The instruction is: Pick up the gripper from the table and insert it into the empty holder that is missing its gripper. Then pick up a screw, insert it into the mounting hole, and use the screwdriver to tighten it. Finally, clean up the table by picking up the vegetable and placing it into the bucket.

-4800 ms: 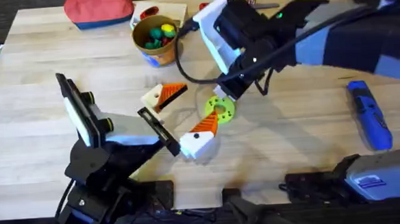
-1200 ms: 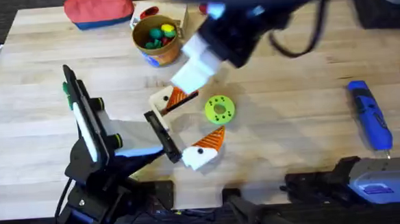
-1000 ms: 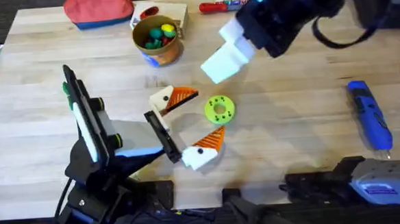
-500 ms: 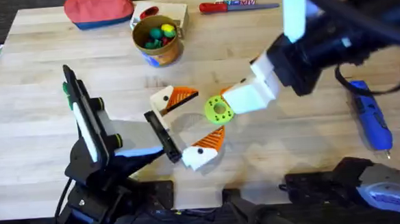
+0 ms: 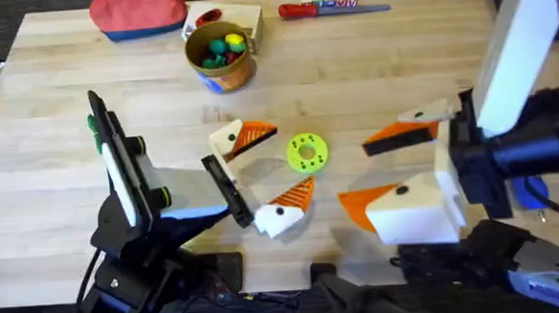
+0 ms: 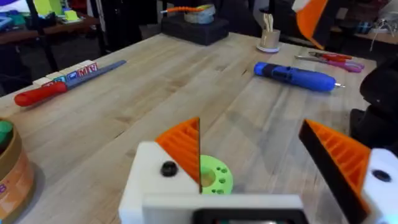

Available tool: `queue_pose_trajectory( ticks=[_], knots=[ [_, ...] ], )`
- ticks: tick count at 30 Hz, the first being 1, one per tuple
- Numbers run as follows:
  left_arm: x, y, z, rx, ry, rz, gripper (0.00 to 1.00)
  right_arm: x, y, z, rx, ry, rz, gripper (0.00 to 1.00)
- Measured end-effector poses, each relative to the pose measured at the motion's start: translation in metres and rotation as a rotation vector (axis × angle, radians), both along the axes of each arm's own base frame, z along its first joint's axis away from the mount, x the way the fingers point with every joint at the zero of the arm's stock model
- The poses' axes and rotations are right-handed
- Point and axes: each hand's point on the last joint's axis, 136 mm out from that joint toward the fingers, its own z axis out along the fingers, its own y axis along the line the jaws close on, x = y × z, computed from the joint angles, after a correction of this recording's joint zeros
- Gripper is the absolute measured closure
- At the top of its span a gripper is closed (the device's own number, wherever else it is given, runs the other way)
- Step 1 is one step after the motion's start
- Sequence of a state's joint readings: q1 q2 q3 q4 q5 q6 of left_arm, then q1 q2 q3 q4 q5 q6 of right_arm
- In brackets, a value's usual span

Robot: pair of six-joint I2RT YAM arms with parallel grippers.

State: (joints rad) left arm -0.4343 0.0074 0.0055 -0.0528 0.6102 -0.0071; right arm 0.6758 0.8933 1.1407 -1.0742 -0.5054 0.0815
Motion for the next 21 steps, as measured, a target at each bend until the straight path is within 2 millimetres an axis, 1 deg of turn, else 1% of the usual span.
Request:
queue_pose_trajectory(
  ticks=[3, 7, 8, 9, 10, 13, 14, 15, 16, 19, 21],
  knots=[
    [0.000, 0.000, 0.000, 0.000, 0.000, 0.000, 0.014, -0.008, 0.002, -0.001, 0.021, 0.035, 0.028, 0.010],
    [0.000, 0.000, 0.000, -0.001, 0.002, 0.000, 0.024, -0.012, 0.004, 0.001, 0.038, 0.051, 0.045, 0.010],
    [0.000, 0.000, 0.000, 0.000, -0.001, 0.000, 0.091, -0.013, 0.005, 0.001, 0.040, 0.053, 0.048, 0.010],
    [0.000, 0.000, 0.000, 0.000, 0.000, -0.001, 0.216, -0.013, 0.005, 0.002, 0.043, 0.055, 0.051, 0.010],
    [0.000, 0.000, 0.000, 0.000, 0.000, -0.001, 0.389, -0.014, 0.005, 0.002, 0.045, 0.057, 0.052, 0.009],
    [0.000, 0.000, 0.000, 0.000, 0.000, -0.001, 0.839, -0.014, 0.005, 0.002, 0.044, 0.057, 0.052, 0.010],
    [0.000, 0.000, 0.000, 0.003, -0.005, -0.001, 0.958, -0.014, 0.005, 0.002, 0.043, 0.058, 0.052, 0.008],
    [0.000, 0.000, 0.000, 0.002, -0.003, -0.001, 0.987, -0.014, 0.005, 0.001, 0.043, 0.059, 0.052, 0.010],
    [0.000, 0.000, 0.000, 0.002, -0.003, -0.001, 0.992, -0.014, 0.005, 0.001, 0.042, 0.059, 0.052, 0.010],
    [0.000, 0.000, 0.000, 0.002, -0.003, -0.001, 0.993, -0.014, 0.005, 0.000, 0.038, 0.065, 0.051, 0.008],
    [0.000, 0.000, 0.000, -0.001, 0.001, -0.001, 0.994, -0.013, 0.003, -0.004, 0.014, 0.079, 0.038, 0.010]
  ],
)
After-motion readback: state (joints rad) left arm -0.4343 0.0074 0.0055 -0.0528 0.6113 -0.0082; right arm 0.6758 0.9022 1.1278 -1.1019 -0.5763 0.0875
